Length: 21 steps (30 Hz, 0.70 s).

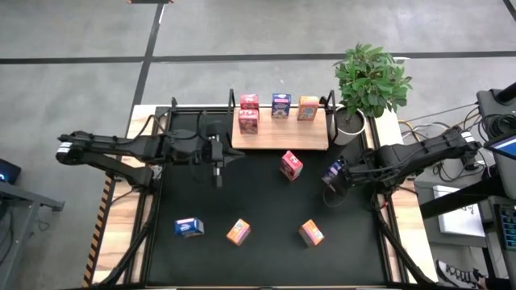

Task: Stack cereal on shelf
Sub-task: Put the top blue cereal box aligned with the other blue cereal box on the shelf

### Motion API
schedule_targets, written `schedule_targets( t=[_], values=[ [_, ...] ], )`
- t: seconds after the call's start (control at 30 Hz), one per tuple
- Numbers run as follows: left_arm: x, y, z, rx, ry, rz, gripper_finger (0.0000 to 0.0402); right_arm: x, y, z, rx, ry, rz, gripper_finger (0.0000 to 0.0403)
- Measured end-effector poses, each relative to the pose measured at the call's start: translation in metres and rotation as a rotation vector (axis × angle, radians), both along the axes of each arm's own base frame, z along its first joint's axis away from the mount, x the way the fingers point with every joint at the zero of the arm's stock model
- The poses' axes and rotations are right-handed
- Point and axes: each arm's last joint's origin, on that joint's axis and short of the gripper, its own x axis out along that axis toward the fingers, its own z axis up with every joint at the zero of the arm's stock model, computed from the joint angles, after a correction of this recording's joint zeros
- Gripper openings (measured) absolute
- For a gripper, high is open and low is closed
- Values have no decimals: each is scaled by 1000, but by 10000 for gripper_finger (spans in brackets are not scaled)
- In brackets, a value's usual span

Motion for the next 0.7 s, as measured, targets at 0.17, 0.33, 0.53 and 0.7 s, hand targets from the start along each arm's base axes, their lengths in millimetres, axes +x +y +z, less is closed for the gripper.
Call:
schedule_targets(
  t=[0.17,0.33,0.53,0.7],
  values=[
    [0,0,0,6,2,-2,1,5,0,-12,-56,-3,6,266],
    [1,0,-1,10,8,-3,1,12,1,-26,-89,32,25,280],
    [1,0,-2,10,9,-3,0,19,2,-38,-120,88,30,247],
    [1,0,-2,10,9,-3,0,23,4,-42,-123,92,45,196]
  ],
)
